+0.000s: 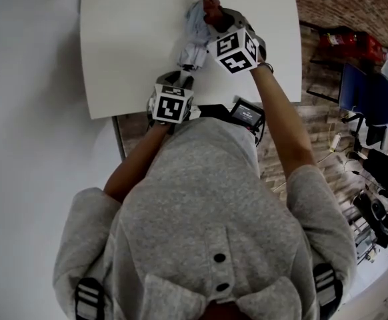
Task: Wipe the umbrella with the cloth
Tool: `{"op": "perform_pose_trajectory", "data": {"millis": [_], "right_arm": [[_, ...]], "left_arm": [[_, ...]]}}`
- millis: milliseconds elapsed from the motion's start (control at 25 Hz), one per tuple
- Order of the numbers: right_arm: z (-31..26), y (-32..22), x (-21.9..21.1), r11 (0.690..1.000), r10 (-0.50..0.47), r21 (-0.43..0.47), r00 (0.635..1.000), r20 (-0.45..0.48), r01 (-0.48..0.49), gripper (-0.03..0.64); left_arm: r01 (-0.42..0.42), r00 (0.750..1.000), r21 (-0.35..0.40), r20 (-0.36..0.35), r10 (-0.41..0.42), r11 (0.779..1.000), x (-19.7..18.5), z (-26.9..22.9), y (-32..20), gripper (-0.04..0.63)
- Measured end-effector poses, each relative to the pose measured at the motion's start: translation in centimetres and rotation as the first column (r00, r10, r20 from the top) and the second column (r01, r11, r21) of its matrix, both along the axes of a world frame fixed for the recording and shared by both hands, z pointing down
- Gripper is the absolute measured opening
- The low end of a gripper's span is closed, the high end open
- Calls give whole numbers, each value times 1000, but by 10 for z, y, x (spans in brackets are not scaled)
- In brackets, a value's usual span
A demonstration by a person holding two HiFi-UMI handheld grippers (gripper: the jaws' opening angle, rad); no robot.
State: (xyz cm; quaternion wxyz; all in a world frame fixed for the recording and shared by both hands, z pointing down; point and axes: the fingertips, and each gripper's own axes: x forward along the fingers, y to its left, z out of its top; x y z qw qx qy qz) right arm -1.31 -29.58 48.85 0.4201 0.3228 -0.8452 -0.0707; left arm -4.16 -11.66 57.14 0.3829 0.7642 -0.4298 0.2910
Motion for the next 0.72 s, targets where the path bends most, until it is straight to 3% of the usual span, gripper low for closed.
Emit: {"op": "perform_pose_trajectory", "data": {"millis": [440,600,720], "right_arm": [[14,35,-35,994,-11,-107,999,38,15,98],[23,68,-65,959,-28,-275,991,133,64,98],[31,91,-90,935,-94,-329,989,118,129,98]], "left_arm": [[17,999,17,-36,-17,1000,-15,1,-9,152],[24,998,18,-54,-23,1000,-14,5,-9,153],[27,997,24,-67,-25,999,-14,6,-10,153]]}}
